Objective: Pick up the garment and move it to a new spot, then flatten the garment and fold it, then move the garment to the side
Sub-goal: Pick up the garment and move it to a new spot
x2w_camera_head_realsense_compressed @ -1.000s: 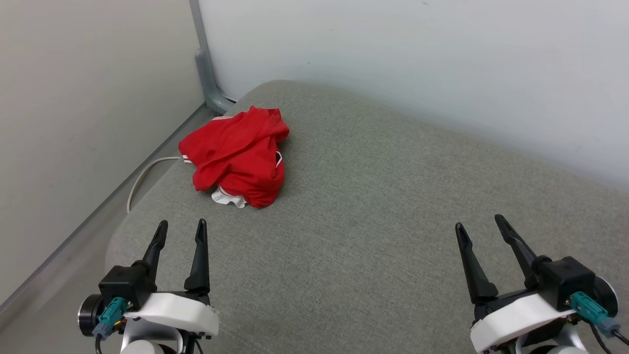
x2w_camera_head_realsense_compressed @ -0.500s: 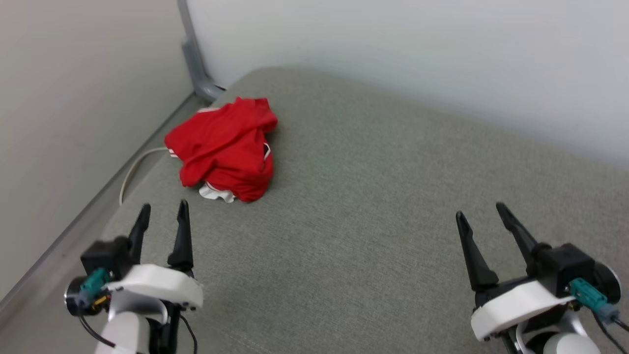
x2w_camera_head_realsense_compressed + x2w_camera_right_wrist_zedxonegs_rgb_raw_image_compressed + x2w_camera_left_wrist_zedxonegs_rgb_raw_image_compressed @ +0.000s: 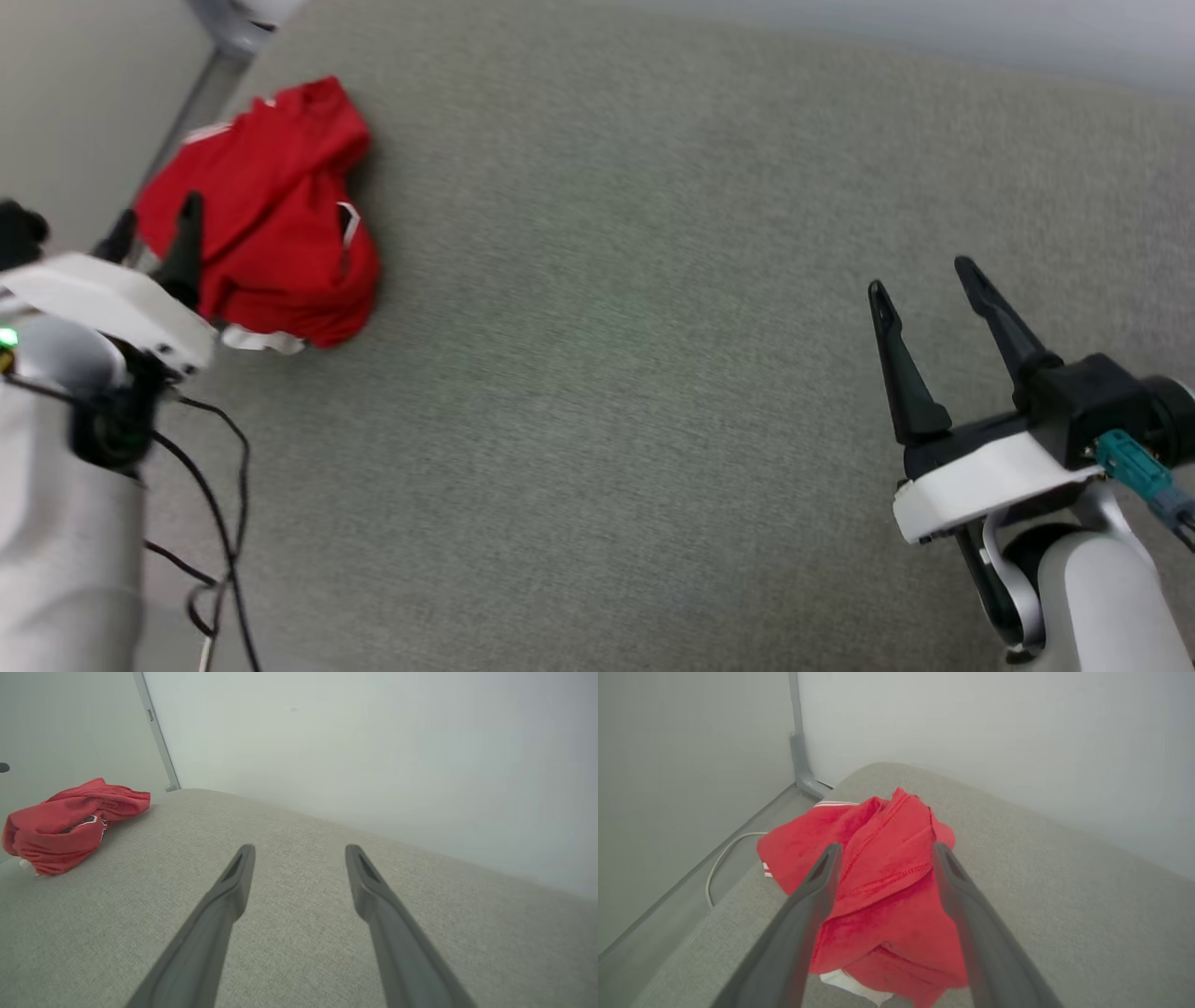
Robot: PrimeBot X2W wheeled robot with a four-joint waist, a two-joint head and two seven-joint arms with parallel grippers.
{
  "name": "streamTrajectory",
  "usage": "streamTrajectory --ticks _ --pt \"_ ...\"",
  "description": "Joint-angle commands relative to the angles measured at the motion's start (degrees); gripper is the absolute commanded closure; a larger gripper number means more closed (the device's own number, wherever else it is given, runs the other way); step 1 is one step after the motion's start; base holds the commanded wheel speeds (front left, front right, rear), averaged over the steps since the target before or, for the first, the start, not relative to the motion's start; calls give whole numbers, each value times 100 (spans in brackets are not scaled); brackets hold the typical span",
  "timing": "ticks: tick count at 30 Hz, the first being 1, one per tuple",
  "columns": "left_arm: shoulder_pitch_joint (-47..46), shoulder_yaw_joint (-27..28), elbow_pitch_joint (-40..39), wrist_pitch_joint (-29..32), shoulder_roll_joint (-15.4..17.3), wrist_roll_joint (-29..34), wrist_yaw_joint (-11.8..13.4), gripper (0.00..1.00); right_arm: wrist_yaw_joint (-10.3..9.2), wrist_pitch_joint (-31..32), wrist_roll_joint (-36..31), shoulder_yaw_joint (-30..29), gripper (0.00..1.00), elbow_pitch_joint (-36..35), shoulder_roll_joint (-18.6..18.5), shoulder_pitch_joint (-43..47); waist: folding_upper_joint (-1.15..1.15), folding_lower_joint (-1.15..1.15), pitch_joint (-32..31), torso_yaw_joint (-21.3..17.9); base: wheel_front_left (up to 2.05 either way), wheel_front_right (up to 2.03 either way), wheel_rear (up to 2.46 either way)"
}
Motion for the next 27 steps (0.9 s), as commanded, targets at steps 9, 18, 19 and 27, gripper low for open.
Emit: streamTrajectory --ticks 9,18,19,27 --pt "-1127 -261 1024 1917 1019 -640 3 0 -4 44 -188 102 0 -124 6 -529 0 -2 1230 -818 0 0 0" --pt "-1369 -545 1911 3521 1199 -786 116 0 -4 53 -166 211 0 -122 5 -720 0 -2 1522 -1009 0 0 0" --pt "-1332 -556 2000 3710 1180 -832 153 0 -4 53 -142 212 0 -115 5 -712 0 -2 1512 -1019 0 0 0" --pt "-1239 -573 1899 3503 1242 -727 407 100 -4 -4 -12 125 0 -7 5 -564 0 -2 1197 -1010 0 0 0"
